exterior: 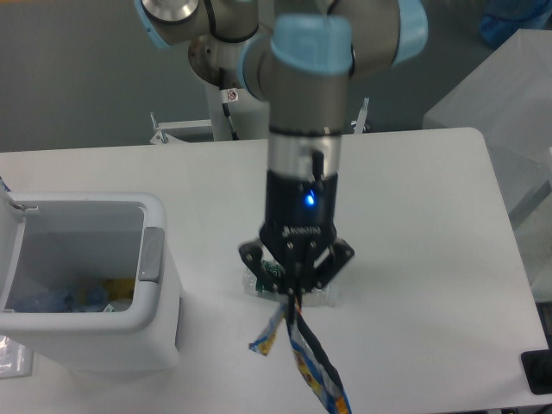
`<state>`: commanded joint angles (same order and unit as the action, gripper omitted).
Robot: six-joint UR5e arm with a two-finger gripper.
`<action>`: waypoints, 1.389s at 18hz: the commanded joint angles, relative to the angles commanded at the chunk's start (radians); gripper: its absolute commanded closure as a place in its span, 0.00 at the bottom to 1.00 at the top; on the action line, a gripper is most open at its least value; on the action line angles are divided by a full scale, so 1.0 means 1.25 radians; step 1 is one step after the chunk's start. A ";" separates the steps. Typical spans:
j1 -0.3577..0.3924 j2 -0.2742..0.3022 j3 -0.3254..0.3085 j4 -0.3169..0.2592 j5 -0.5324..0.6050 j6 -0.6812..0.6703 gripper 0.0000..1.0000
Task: Place the trash in the trash can
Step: 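Lift the snack bag and carry it over the white bin, then lower the bag into the bin and open the gripper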
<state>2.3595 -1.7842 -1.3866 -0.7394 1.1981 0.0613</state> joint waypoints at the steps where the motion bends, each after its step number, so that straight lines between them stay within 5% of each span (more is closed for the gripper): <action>1: -0.012 0.011 -0.006 0.000 -0.005 0.001 1.00; 4: -0.054 0.043 -0.032 0.000 -0.006 0.013 1.00; 12: -0.140 0.133 -0.150 0.001 -0.033 0.360 1.00; 25: -0.163 0.136 -0.231 0.002 -0.139 0.384 1.00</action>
<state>2.1552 -1.6137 -1.6750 -0.7363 1.0247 0.5415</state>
